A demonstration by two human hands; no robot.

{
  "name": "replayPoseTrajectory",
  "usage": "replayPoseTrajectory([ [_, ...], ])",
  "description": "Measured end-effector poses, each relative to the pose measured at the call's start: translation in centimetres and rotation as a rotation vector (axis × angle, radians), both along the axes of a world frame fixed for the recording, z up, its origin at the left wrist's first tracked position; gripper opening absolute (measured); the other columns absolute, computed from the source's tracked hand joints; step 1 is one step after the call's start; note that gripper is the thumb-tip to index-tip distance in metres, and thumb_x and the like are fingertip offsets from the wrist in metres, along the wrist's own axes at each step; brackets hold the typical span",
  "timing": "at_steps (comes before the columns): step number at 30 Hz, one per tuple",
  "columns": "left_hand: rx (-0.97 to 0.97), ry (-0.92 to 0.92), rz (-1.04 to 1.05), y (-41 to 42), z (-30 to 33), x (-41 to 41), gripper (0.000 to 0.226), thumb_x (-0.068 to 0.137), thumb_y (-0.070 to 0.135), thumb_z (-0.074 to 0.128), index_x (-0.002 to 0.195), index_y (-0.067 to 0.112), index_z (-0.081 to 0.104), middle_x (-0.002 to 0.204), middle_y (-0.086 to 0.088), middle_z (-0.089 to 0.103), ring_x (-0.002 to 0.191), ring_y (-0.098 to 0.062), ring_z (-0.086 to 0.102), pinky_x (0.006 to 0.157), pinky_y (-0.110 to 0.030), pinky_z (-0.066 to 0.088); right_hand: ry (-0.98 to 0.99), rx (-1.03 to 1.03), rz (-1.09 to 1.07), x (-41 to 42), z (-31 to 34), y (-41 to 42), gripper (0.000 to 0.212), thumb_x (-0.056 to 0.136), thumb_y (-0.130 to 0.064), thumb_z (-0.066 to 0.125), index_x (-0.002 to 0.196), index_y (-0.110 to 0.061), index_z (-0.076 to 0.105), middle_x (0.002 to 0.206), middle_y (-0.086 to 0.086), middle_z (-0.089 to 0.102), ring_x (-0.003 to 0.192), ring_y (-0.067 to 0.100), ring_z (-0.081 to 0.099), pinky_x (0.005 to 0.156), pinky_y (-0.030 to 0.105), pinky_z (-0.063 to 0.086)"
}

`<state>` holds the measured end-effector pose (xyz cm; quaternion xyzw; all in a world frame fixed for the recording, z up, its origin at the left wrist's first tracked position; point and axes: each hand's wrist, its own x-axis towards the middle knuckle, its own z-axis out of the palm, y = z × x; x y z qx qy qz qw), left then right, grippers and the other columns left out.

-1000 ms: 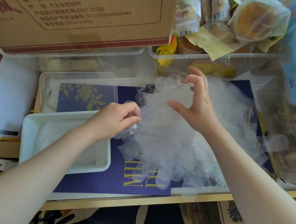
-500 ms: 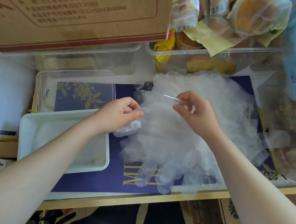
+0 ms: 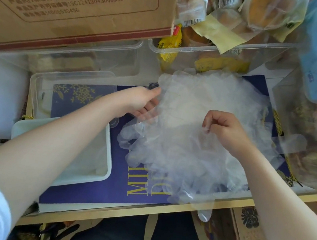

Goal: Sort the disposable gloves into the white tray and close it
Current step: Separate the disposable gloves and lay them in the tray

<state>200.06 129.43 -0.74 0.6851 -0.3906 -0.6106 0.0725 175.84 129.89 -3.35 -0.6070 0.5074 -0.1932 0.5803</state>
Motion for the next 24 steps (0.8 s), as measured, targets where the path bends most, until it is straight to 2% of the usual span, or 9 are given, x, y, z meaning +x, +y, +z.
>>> replayPoseTrajectory([
  [5,-0.165,-0.07,-0.154,-0.2,-1.1,-0.6,0.019,0.087,0.03,0.064,0.094,0.013,0.059,0.073,-0.001,0.064,0.056,-0.014,0.054,0.051,-0.025,0.041,-0.091,0.079,0.0,-0.2,0.4,0.0,0.015,0.051,-0.004,0.038,0.051,-0.008,0.053,0.053,0.002,0.051,0.051,0.008,0.049,0.055,0.016,0.04],
  [8,-0.252,-0.122,-0.195,0.4,-1.7,-0.9,0.026,0.073,0.018,0.078,0.09,0.013,0.059,0.071,0.001,0.061,0.058,-0.011,0.053,0.055,-0.022,0.043,-0.101,0.085,-0.008,-0.3,0.4,0.0,0.018,0.053,-0.006,0.038,0.05,-0.013,0.055,0.057,0.006,0.054,0.054,0.01,0.051,0.06,0.015,0.042],
  [11,-0.296,-0.11,-0.158,0.6,-1.5,-0.8,0.025,0.07,0.005,0.079,0.085,0.012,0.059,0.069,0.004,0.059,0.061,-0.009,0.053,0.062,-0.021,0.045,-0.079,0.052,0.02,-0.7,0.3,-0.1,0.012,0.061,-0.008,0.043,0.058,-0.006,0.054,0.059,-0.001,0.056,0.059,0.01,0.051,0.063,0.018,0.041],
  [14,-0.332,0.132,-0.05,0.7,-0.7,0.1,0.025,0.074,-0.007,0.071,0.081,0.014,0.059,0.074,-0.001,0.064,0.068,-0.01,0.06,0.073,-0.026,0.052,-0.108,0.019,0.002,-1.2,0.5,-0.5,0.016,0.073,-0.018,0.053,0.066,-0.004,0.056,0.064,-0.002,0.057,0.064,0.011,0.052,0.067,0.023,0.039],
  [16,-0.371,0.264,-0.072,0.7,0.1,0.7,0.03,0.078,-0.012,0.065,0.087,0.016,0.06,0.071,0.004,0.068,0.067,-0.004,0.063,0.069,-0.018,0.051,-0.145,-0.005,-0.034,-0.9,1.3,-0.7,0.007,0.071,-0.023,0.059,0.067,-0.017,0.062,0.08,0.002,0.059,0.073,0.008,0.054,0.068,0.017,0.04],
  [18,-0.386,0.294,-0.144,0.8,0.9,1.1,0.037,0.08,-0.015,0.06,0.097,0.018,0.06,0.071,0.008,0.07,0.07,-0.001,0.063,0.068,-0.014,0.05,-0.17,-0.042,-0.059,-0.4,2.0,-1.1,0.014,0.072,-0.018,0.058,0.063,-0.029,0.062,0.102,-0.001,0.058,0.088,0.0,0.055,0.072,0.01,0.04],
  [20,-0.368,0.299,-0.204,0.8,1.3,1.3,0.039,0.083,-0.013,0.058,0.104,0.019,0.06,0.08,0.01,0.072,0.078,-0.002,0.064,0.072,-0.015,0.05,-0.11,-0.111,-0.024,0.2,2.5,-1.6,0.012,0.076,-0.019,0.059,0.067,-0.027,0.062,0.124,-0.009,0.052,0.107,-0.003,0.049,0.084,0.01,0.036],
  [22,-0.348,0.311,-0.232,0.9,1.4,1.5,0.038,0.085,-0.01,0.056,0.107,0.02,0.06,0.087,0.009,0.073,0.085,-0.004,0.064,0.076,-0.016,0.05,0.009,-0.211,0.039,0.9,2.7,-2.1,0.008,0.082,-0.02,0.065,0.074,-0.022,0.064,0.138,-0.018,0.038,0.131,0.004,0.034,0.1,0.017,0.023],
  [24,-0.334,0.321,-0.217,1.1,1.6,1.5,0.035,0.087,-0.008,0.055,0.106,0.02,0.06,0.086,0.01,0.073,0.081,0.0,0.063,0.075,-0.014,0.049,0.088,-0.307,0.067,1.6,2.8,-2.3,0.005,0.085,-0.017,0.066,0.081,-0.016,0.067,0.137,-0.017,0.038,0.132,0.006,0.032,0.101,0.014,0.02],
])
